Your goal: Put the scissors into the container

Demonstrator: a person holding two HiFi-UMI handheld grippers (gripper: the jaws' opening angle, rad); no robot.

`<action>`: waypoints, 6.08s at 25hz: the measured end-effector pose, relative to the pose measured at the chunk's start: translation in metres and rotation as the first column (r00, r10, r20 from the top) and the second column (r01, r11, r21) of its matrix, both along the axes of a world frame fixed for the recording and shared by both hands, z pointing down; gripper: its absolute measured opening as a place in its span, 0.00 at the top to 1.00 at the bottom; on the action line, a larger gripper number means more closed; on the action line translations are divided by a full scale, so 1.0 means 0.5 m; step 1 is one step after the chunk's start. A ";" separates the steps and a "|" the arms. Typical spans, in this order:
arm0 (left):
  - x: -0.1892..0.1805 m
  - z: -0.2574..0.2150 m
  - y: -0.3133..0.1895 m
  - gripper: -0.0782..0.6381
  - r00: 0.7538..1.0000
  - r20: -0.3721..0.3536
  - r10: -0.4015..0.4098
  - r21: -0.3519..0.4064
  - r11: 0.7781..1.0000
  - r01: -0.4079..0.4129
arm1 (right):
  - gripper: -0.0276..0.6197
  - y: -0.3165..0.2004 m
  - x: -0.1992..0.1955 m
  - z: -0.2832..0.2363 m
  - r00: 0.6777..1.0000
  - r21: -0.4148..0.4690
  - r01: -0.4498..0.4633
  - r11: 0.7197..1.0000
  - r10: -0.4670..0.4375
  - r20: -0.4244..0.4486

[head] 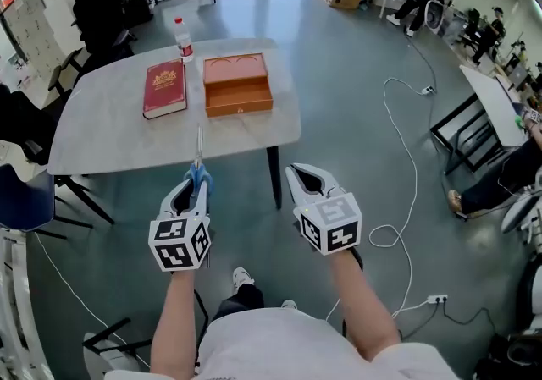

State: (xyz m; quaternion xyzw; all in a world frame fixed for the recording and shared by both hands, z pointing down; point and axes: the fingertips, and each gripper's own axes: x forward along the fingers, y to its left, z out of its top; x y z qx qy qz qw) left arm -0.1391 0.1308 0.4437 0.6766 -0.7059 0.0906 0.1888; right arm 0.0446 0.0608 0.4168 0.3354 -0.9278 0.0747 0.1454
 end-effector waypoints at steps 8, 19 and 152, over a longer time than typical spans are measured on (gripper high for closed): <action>-0.068 0.006 -0.073 0.78 0.998 -0.022 0.062 0.004 0.998 -0.062 | 0.95 -0.052 -0.071 -0.015 0.999 0.017 -0.047 0.999 0.048 -0.015; -0.127 0.004 -0.140 0.78 0.991 -0.029 0.129 0.013 0.992 -0.128 | 0.95 -0.101 -0.139 -0.035 0.995 0.043 -0.093 0.995 0.094 -0.024; -0.116 0.357 -0.769 0.77 0.408 0.168 0.897 -0.741 0.388 -0.548 | 0.95 -0.738 -0.161 0.126 0.952 -0.138 -0.306 0.942 0.304 -0.039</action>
